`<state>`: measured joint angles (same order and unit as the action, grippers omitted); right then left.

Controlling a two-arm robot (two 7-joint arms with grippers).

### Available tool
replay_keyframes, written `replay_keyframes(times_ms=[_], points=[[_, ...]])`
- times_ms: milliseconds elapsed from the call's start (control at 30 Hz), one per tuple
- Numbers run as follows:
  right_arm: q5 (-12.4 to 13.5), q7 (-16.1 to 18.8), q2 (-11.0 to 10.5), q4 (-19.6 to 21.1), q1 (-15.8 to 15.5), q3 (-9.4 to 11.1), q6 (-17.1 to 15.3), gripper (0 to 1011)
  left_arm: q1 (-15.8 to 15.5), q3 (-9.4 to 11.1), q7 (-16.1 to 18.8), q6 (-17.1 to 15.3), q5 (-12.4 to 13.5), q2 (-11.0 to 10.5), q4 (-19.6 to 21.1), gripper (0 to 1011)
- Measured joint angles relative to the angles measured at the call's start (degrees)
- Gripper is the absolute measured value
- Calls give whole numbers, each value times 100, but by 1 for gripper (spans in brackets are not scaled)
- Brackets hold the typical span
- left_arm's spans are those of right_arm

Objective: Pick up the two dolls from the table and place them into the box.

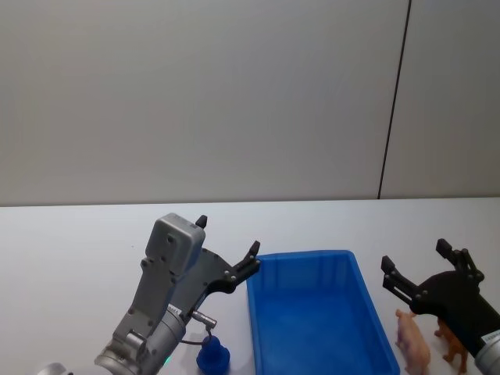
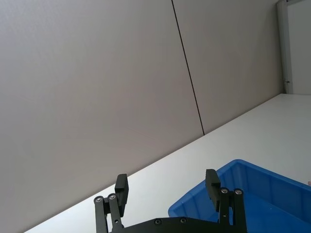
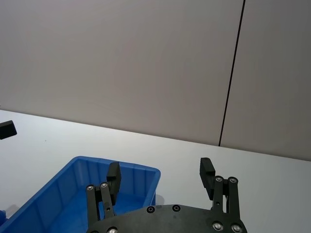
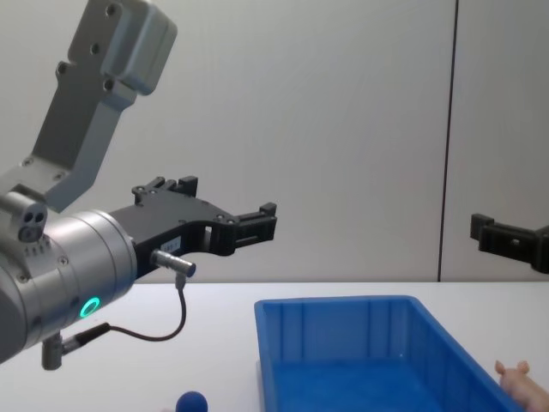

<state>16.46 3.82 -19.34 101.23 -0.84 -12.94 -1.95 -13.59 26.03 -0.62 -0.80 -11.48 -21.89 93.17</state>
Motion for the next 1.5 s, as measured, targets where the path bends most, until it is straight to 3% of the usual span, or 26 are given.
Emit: replay_keyframes(times_ms=[1500], points=[[0, 0, 0, 0, 0, 0, 0, 1001, 0, 0, 0, 0, 0, 0, 0, 1001]])
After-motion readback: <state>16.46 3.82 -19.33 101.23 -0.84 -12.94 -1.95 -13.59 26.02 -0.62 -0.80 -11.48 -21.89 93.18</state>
